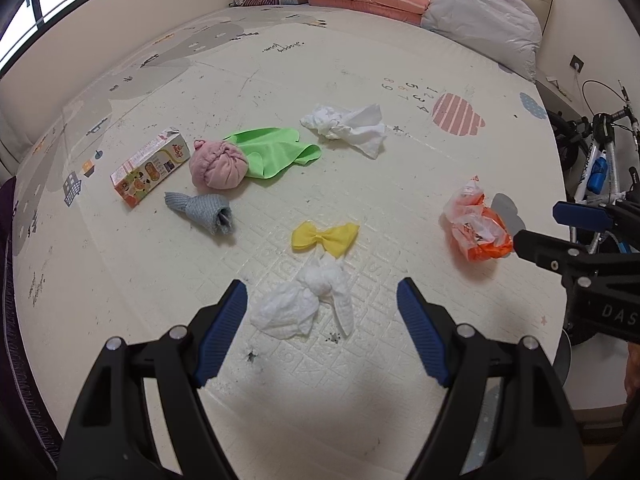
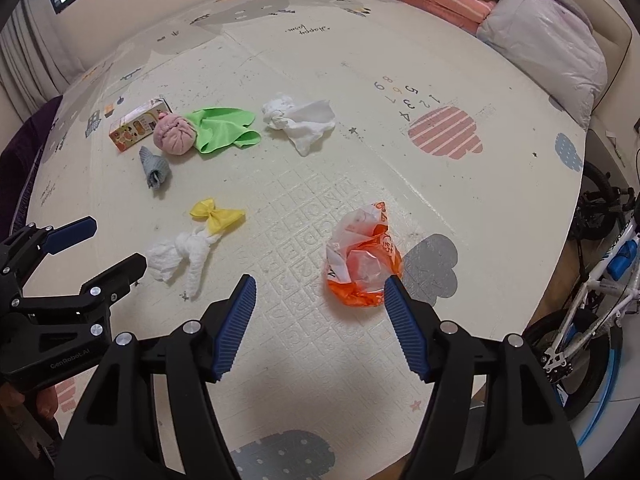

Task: Collect trash
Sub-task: 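Move both open tools back over the mat toward the orange bag, then grasp the orange plastic bag with the right tool while the left tool grasps the white tissue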

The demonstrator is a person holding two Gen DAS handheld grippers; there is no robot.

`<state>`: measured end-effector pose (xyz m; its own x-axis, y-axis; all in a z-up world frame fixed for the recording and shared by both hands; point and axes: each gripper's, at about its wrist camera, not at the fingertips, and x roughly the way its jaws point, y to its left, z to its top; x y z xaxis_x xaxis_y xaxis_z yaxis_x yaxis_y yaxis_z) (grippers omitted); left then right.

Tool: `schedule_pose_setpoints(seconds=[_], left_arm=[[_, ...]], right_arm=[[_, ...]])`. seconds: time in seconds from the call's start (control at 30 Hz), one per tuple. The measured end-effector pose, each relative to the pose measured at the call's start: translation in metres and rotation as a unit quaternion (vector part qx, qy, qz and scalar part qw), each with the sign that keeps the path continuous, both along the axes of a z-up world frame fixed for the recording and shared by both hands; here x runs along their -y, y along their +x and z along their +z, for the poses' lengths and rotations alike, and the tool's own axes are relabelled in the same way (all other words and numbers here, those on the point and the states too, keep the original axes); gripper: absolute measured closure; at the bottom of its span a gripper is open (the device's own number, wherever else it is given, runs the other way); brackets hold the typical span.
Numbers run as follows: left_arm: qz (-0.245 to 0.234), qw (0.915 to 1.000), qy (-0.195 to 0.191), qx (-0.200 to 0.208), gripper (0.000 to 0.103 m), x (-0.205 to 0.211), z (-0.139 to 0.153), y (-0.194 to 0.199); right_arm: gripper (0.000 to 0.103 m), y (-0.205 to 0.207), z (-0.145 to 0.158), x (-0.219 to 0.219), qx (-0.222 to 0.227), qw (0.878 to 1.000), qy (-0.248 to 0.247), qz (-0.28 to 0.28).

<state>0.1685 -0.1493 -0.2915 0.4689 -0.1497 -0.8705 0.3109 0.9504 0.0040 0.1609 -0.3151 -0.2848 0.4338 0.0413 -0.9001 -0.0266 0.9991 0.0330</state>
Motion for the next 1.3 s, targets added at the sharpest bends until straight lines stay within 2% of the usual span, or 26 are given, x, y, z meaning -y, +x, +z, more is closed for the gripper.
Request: schedule_pose_setpoints(seconds=[0.43,0.7,0.77,0.8,0.9,0.93,1.03,1.3], left_arm=[[0.009,0.9994,0.017,-0.028,0.026,0.025,-0.060,0.024],[0.021,0.9982,0.030,-0.048,0.026,0.023,-0.092,0.037],[0.025,0.9980,0.030,-0.050,0.026,0.022,-0.095,0.039],[0.028,0.9979,0.029,-0.050,0.029,0.021,-0.097,0.040],[0.035,0.9976,0.029,-0.052,0.055,0.019,-0.097,0.042],[0.037,0.9976,0.031,-0.050,0.064,0.018,-0.097,0.042],[0.038,0.9977,0.025,-0.051,0.069,0.016,-0.094,0.043],[0.028,0.9986,0.027,-0.037,0.072,0.015,-0.075,0.035]], right_arm=[[0.039,0.032,-0.080,0.028,-0.038,0.999,-0.011,-0.005],[0.039,0.041,-0.090,0.021,-0.034,0.999,-0.012,0.020],[0.043,0.043,-0.090,0.020,-0.032,0.999,-0.012,0.026],[0.045,0.043,-0.089,0.019,-0.032,0.999,-0.010,0.028],[0.051,0.045,-0.088,0.018,-0.029,0.999,-0.007,0.033],[0.057,0.045,-0.087,0.017,-0.028,0.999,-0.006,0.035],[0.066,0.045,-0.083,0.016,-0.027,0.999,0.003,0.037],[0.070,0.042,-0.070,0.007,-0.021,0.999,0.016,0.041]])
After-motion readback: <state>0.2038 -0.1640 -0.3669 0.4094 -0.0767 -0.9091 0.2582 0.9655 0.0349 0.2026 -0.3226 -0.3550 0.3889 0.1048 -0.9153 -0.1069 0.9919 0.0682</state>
